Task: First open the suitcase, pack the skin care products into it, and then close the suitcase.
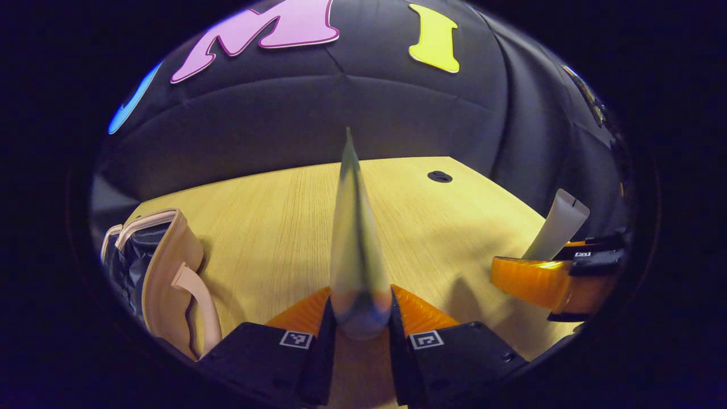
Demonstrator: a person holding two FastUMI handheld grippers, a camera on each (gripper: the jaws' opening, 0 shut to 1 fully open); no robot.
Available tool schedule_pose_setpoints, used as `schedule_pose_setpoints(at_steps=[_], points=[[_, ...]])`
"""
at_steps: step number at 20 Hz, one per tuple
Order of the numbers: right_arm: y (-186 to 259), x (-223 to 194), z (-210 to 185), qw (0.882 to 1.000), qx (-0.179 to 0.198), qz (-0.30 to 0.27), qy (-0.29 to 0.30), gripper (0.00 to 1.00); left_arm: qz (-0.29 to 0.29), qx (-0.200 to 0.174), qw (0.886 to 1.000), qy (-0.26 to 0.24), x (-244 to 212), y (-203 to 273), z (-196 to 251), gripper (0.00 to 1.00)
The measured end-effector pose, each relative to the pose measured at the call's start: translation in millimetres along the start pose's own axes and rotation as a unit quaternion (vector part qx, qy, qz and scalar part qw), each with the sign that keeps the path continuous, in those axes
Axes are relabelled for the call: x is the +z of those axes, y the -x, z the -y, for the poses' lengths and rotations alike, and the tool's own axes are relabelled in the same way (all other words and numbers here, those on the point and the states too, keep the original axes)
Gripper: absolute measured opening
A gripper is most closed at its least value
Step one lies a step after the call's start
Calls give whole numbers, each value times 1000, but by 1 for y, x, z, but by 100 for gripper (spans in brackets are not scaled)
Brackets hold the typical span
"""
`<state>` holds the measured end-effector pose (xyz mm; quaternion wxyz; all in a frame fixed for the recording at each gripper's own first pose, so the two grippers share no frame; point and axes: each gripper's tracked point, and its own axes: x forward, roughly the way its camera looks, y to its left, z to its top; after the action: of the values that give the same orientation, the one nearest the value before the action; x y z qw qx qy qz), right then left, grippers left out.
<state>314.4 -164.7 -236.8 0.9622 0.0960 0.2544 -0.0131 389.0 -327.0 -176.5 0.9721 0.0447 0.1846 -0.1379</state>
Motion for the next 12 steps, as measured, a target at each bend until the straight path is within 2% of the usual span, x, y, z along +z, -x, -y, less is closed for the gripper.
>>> schedule_pose_setpoints(at_steps=[1,2,4,5,6,7,8,9,10,11,12], points=[[-5,0,2,1000,-5,2,-1,97,0,1,1000,-1,-1,0,0,47],[-10,1,3,1000,-9,4,-1,92,-1,1,1000,-2,-1,0,0,47],[-18,4,6,1000,-18,12,1,90,-1,1,1000,-1,-1,0,0,47],[-23,3,6,1000,-23,13,8,88,-2,2,1000,0,-1,1,0,43],[-26,4,8,999,-31,18,24,71,-2,4,1000,1,-2,0,-1,47],[-29,5,10,998,-36,23,44,63,-2,5,1000,1,-2,0,0,47],[-30,6,10,997,-39,24,60,61,-1,7,1000,2,-2,0,-1,47],[-26,8,7,997,-38,22,65,34,0,7,1000,5,-2,0,-1,47],[-25,6,4,997,-33,18,64,27,2,7,1000,8,-2,0,0,51],[-28,2,4,998,-27,14,60,30,3,6,1000,9,-2,1,-1,51],[-23,0,0,999,-15,7,52,28,5,6,1000,11,-1,1,-1,49]])
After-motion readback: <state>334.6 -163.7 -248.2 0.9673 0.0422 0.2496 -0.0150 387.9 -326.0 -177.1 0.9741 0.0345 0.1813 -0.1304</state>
